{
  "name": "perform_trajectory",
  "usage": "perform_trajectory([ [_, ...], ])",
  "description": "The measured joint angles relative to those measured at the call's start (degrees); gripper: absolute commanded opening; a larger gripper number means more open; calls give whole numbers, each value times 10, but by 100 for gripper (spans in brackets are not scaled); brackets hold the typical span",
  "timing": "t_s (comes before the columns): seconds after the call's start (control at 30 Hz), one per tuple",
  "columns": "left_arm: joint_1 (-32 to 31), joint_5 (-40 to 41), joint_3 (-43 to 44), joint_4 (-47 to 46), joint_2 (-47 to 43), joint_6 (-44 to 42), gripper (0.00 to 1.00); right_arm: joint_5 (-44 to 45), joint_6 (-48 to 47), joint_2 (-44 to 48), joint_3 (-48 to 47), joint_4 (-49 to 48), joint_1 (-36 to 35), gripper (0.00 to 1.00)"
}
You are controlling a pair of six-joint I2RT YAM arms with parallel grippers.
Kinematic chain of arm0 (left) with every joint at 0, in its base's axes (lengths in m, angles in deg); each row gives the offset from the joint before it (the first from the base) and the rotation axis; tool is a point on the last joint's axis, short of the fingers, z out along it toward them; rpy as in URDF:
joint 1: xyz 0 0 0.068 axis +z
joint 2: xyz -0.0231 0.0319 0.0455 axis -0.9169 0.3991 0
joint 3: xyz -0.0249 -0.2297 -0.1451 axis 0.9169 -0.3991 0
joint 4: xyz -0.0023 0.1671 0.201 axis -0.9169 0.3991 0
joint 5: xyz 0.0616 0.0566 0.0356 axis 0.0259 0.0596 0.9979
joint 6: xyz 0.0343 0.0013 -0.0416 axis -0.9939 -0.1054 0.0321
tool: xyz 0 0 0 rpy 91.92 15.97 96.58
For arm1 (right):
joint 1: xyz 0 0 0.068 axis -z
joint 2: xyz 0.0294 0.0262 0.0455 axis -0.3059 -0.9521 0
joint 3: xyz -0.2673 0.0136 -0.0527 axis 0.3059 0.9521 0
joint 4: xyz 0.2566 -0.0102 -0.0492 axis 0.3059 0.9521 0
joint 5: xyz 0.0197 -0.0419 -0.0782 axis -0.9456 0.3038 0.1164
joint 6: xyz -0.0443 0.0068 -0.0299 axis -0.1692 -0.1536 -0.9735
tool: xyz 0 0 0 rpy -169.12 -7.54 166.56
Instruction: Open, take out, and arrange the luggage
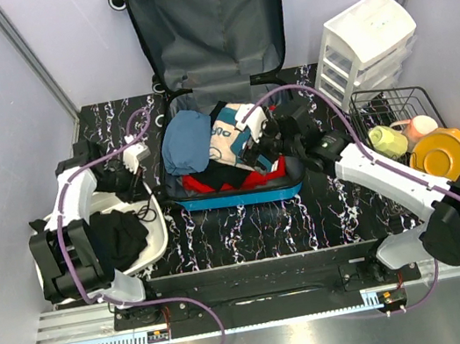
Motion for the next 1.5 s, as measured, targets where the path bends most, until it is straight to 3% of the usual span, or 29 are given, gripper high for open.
perform_trajectory([
  [0.13,37,16,0,48,-43,-31,0,-6,-9,-15,-45,18,4,99],
  [0.27,119,53,0,110,-96,-88,0,-28,-15,-69,-113,32,4,96],
  [0.3,142,63,-2,120,-103,-103,5,-37,-16,-88,-132,35,4,95],
  [0.33,160,72,-4,127,-107,-112,22,-43,-17,-107,-152,38,4,94],
  [0.37,173,81,-7,131,-108,-119,53,-53,-17,-126,-169,40,4,93],
  [0.5,196,107,-14,131,-106,-110,74,-80,-19,-197,-234,57,0,90],
  [0.6,199,98,-14,130,-110,-87,82,-85,-26,-255,-284,57,-12,88],
  [0.8,201,50,8,130,-152,-31,85,-79,-68,-322,-319,54,-64,89],
  [0.83,201,42,15,129,-156,-21,87,-77,-75,-329,-320,52,-71,90],
  [0.87,201,33,22,129,-158,-12,99,-75,-85,-338,-322,51,-78,91],
  [1.07,201,-16,41,121,-156,61,99,-46,-139,-414,-355,30,-104,87],
  [1.1,201,-21,41,120,-156,71,99,-40,-148,-425,-356,24,-104,84],
  [1.23,201,-48,43,100,-155,120,99,6,-184,-460,-357,3,-104,48],
  [1.27,198,-52,44,92,-154,132,99,20,-192,-465,-357,-3,-104,20],
  [1.33,189,-52,47,75,-154,159,99,45,-206,-468,-360,-16,-104,0],
  [1.5,122,-18,62,2,-151,274,99,59,-201,-449,-351,-26,-104,0],
])
